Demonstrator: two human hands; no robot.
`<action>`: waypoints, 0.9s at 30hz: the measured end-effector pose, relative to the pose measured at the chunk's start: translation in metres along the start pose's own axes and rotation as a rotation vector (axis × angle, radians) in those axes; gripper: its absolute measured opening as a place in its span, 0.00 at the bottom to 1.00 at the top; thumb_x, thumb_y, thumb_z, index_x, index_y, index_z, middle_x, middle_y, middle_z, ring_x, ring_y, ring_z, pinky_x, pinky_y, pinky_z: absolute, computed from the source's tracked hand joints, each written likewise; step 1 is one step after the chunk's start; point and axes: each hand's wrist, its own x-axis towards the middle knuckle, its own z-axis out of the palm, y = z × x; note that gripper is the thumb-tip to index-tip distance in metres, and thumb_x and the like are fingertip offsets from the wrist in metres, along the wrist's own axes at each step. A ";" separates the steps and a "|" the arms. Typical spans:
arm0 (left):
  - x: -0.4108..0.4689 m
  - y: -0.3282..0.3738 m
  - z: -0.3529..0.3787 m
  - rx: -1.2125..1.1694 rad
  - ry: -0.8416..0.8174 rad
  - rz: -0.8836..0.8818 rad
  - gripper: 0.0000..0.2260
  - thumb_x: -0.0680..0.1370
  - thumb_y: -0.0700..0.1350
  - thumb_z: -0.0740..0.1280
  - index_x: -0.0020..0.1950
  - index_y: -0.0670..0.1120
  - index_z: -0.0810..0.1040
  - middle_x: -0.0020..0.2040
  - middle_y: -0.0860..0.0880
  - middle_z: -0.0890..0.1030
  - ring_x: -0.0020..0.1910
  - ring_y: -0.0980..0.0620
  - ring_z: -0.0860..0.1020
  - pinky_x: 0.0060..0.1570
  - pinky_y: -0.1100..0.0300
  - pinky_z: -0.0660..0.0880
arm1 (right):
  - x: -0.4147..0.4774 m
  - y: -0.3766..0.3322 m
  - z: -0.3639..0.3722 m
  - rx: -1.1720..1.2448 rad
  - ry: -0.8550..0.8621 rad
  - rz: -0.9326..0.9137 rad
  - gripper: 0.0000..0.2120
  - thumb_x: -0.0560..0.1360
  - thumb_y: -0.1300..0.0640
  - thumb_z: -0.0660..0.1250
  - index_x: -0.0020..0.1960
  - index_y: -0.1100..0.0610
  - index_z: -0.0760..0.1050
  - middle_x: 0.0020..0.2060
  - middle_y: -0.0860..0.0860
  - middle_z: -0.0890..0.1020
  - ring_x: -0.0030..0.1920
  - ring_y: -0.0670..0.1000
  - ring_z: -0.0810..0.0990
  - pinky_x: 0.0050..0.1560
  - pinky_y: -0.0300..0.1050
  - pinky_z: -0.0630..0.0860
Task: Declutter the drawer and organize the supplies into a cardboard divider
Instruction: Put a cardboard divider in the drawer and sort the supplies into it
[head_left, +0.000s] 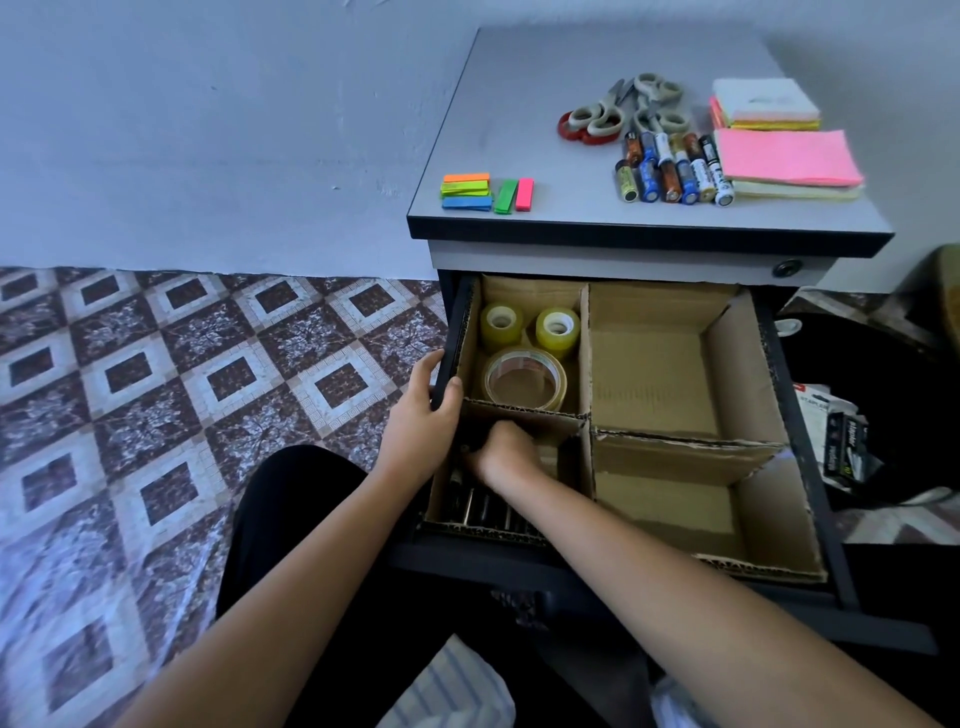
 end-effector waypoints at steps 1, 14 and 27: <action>0.000 0.000 0.000 0.004 0.004 0.000 0.18 0.81 0.50 0.58 0.71 0.55 0.64 0.37 0.53 0.74 0.34 0.55 0.73 0.37 0.59 0.69 | 0.001 0.000 0.003 -0.001 0.024 0.013 0.10 0.76 0.56 0.65 0.55 0.59 0.77 0.52 0.56 0.81 0.54 0.57 0.79 0.44 0.42 0.71; 0.000 -0.001 0.000 0.001 0.001 -0.015 0.18 0.80 0.51 0.58 0.70 0.57 0.64 0.38 0.52 0.74 0.33 0.53 0.73 0.36 0.58 0.69 | 0.004 0.007 -0.001 0.014 0.032 0.081 0.11 0.76 0.57 0.65 0.56 0.61 0.77 0.52 0.57 0.81 0.53 0.57 0.80 0.43 0.41 0.71; -0.002 0.059 -0.012 0.183 0.216 0.286 0.17 0.79 0.48 0.61 0.68 0.49 0.67 0.62 0.47 0.70 0.58 0.50 0.71 0.55 0.56 0.71 | -0.060 -0.036 -0.137 0.127 -0.025 -0.280 0.08 0.76 0.59 0.66 0.43 0.61 0.81 0.35 0.53 0.82 0.36 0.49 0.77 0.34 0.38 0.72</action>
